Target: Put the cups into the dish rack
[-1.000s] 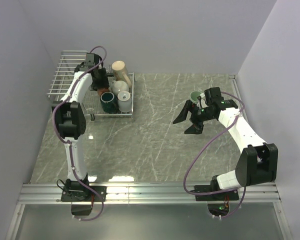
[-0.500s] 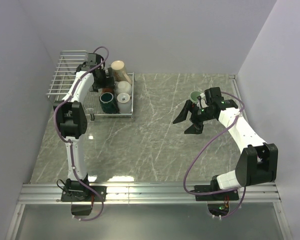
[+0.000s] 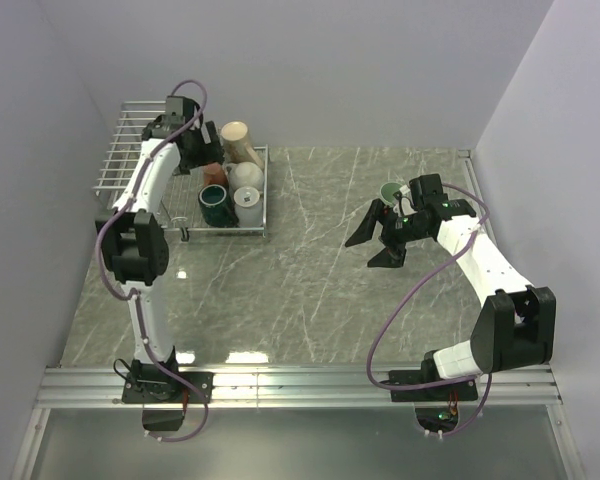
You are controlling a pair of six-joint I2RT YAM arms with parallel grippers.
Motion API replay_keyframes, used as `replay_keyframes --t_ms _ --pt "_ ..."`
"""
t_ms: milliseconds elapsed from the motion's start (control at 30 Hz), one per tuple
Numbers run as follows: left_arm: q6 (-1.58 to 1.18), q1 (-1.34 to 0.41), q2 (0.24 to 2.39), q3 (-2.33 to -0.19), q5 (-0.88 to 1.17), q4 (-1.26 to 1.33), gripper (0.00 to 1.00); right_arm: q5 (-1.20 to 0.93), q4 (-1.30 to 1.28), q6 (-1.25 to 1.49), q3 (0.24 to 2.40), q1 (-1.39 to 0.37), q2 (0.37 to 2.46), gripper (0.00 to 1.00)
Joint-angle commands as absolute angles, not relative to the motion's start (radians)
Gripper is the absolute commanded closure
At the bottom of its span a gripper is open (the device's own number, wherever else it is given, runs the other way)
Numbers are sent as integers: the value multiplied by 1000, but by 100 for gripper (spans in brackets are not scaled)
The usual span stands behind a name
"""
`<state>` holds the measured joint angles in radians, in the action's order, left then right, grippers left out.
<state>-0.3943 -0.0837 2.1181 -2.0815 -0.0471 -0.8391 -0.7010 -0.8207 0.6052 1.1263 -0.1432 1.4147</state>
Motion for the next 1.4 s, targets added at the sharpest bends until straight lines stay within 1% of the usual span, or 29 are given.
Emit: replay_keyframes --t_ms 0,100,133,233,267,333,367,500,600,700,800,900,1167,1367 --pt "-451 -63 1997 -2088 -107 -828 3 -718 -792 604 1127 -137 1390 8" --pt "-477 -63 1945 -2091 -98 -830 4 -677 -817 588 1169 -135 1391 8" --pt "-488 -64 1934 -2089 -91 -831 4 -625 -839 568 1201 -135 1411 8" --pt "-534 -86 1849 -2033 -78 -801 4 -566 -899 566 1349 -135 1466 9" --pt "-549 -97 1821 -2007 -75 -787 4 -484 -920 572 1447 -133 1480 9" --pt "-578 -129 1734 -1921 -75 -743 3 -372 -994 601 1552 -133 1521 8" --pt "-604 -139 1706 -1895 -90 -730 3 -273 -1012 612 1642 -130 1535 8" --pt "-618 -166 1556 -1693 -87 -669 1 -131 -1110 652 1793 -126 1630 7" --pt "-607 -166 1470 -1570 -86 -658 1 -16 -1195 654 1902 -124 1758 7" --pt "-589 -166 1367 -1447 -54 -634 1 55 -1212 644 1937 -115 1850 7" --pt "-565 -166 1290 -1340 -52 -630 1 109 -1204 655 1922 -104 1867 7" --pt "-552 -166 1240 -1278 -48 -638 1 95 -1164 663 1881 -71 1870 7" --pt "-537 -166 1215 -1239 -20 -666 1 106 -1167 652 1977 -32 1976 8" --pt "-517 -166 1219 -1255 -18 -680 1 92 -1138 675 1977 -21 2040 9"
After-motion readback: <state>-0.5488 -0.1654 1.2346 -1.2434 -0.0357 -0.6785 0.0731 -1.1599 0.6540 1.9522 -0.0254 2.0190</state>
